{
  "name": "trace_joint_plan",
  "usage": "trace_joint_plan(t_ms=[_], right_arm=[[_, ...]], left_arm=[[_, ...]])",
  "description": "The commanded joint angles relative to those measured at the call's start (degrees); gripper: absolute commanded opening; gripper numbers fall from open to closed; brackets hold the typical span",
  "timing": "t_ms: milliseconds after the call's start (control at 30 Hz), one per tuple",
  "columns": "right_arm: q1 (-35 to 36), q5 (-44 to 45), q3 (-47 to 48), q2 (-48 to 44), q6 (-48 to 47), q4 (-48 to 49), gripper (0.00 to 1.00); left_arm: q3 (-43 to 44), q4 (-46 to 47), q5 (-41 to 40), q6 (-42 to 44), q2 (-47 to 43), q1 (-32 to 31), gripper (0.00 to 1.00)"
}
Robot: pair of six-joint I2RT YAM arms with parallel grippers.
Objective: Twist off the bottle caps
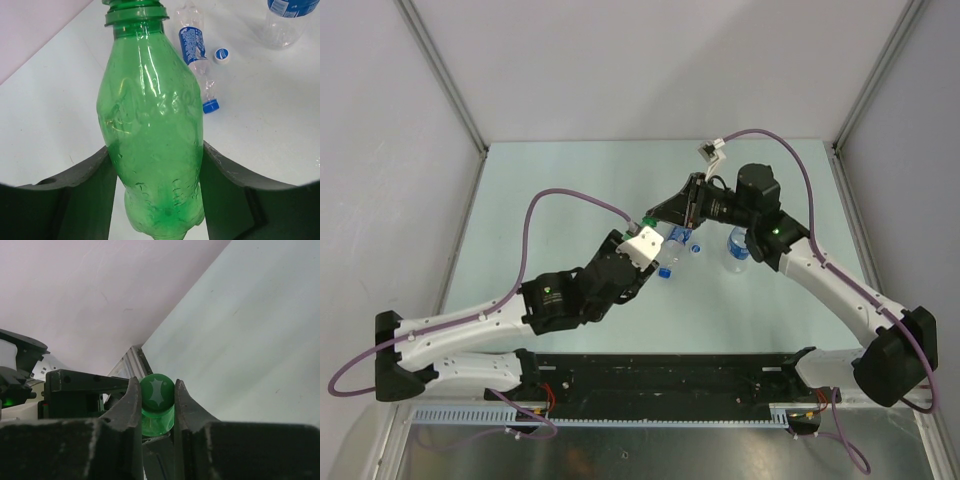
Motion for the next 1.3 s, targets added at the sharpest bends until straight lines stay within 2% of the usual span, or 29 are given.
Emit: trace_joint_plan(t_ms=[0,233,467,700,833,1067,1267], right_arm=[[-0.07,-2.87,2.43,0.10,-0.42,3.05,0.04],[-0.44,-5.32,2.43,-0.62,-1.78,4.39,0.00],[-1.05,-9.07,2.43,-1.87,-4.91,5.49,0.00],[-1.22,-15.08,2.42,-4.15,-9.74,6.80,0.00],[-1.22,-18.96,2.44,-5.60,-11.85,8.25,0.00],[-1.16,-24.60,2.41,-7.50,-13.59,10.16,0.00],[-0.93,-28.18,2.44,-8.98,-13.95,11.29,0.00]], left_arm=[[2.25,1.92,-0.17,-0.37,-1.41,-0.36,0.00],[1.25,2.02,3.38,-0.68,-2.61,-0.02,0.00],[0.43,3.45,15.60,-1.84,-3.81,4.16,0.00],[-3.12,8.82,36.80,-3.03,-9.47,12.34,0.00],[-5.37,12.47,52.26,-4.18,-11.88,16.61,0.00],[-7.04,17.79,75.15,-7.35,-11.47,21.73,0.00],[-7.77,22.89,87.12,-9.35,-11.01,23.50,0.00]])
